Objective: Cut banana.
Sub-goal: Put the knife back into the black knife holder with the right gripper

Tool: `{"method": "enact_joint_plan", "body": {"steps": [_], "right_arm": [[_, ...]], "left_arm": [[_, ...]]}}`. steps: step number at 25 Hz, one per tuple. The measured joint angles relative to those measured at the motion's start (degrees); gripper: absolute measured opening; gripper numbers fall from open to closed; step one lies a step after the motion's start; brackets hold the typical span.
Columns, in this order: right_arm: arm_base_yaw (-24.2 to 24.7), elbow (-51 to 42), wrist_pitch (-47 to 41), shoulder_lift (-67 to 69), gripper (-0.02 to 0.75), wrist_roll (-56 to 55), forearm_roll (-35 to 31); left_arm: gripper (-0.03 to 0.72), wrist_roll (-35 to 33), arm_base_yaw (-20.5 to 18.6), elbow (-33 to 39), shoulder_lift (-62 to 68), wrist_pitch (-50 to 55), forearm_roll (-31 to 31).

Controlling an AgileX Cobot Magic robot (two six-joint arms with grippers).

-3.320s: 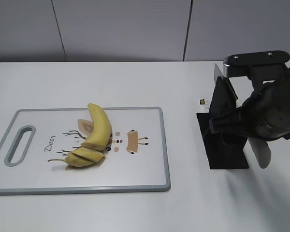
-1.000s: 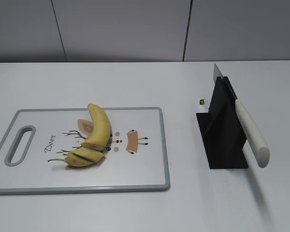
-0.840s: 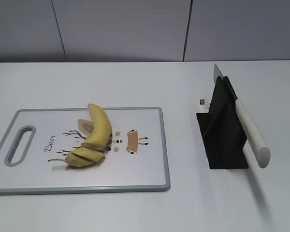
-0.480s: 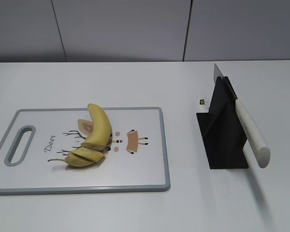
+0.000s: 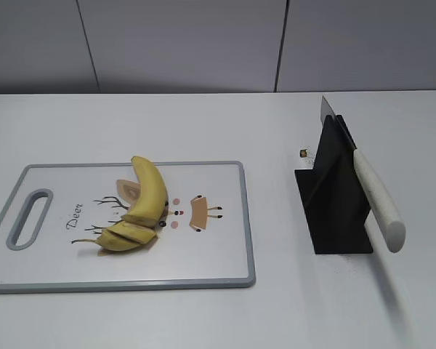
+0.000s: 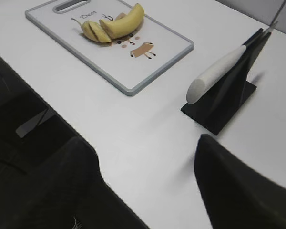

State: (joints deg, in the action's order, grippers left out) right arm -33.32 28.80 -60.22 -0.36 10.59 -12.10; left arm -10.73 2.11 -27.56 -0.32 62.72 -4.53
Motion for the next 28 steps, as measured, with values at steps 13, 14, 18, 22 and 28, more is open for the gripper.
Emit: {"method": "enact_joint_plan", "body": {"steps": [13,14,18,22,28], "right_arm": [[28.3,0.0,0.0,0.0,0.531,0.0,-2.3],[29.4,0.0,0.0,0.0,0.531,0.0,-2.3],[30.3,0.0,0.0,0.0,0.531,0.0,-2.4],[30.4,0.0,0.0,0.0,0.530,0.0,-2.7],[30.4,0.0,0.0,0.0,0.530,0.0,-3.1]], "left_arm": [[0.491,0.1,0.0,0.0,0.0,0.0,0.0],[0.491,0.1,0.0,0.0,0.0,0.0,0.0],[0.491,0.1,0.0,0.0,0.0,0.0,0.0],[0.491,0.1,0.0,0.0,0.0,0.0,0.0],[0.491,0.1,0.0,0.0,0.0,0.0,0.0]]}}
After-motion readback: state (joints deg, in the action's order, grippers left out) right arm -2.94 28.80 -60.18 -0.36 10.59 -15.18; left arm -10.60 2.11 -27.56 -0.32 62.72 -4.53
